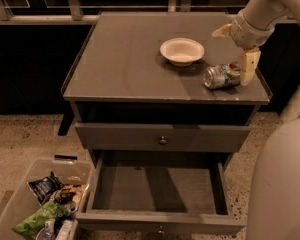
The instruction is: Place 7up can into middle drawer
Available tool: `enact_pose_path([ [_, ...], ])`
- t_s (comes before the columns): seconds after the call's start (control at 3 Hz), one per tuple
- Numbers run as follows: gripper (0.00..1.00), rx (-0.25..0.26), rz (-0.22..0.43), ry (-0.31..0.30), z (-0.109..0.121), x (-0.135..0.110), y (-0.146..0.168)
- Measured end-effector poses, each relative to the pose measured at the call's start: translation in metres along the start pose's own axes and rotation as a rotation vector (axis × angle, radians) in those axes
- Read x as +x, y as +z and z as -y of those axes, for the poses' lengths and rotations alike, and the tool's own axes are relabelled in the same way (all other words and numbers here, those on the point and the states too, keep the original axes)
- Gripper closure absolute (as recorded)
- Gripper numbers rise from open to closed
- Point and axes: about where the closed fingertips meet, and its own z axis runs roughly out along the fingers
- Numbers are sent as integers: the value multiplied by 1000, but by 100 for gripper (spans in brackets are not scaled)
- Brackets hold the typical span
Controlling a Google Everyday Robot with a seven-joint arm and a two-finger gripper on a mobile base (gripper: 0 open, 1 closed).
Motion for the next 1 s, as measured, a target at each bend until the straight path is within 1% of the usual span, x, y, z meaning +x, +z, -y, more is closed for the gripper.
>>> enact_pose_path([
  [0.33, 0, -91, -9, -39, -6, -12, 15],
  [0.67, 0, -170, 26, -38, -24, -17, 33],
  [1.0, 0, -170, 27, -38, -24, -17, 33],
])
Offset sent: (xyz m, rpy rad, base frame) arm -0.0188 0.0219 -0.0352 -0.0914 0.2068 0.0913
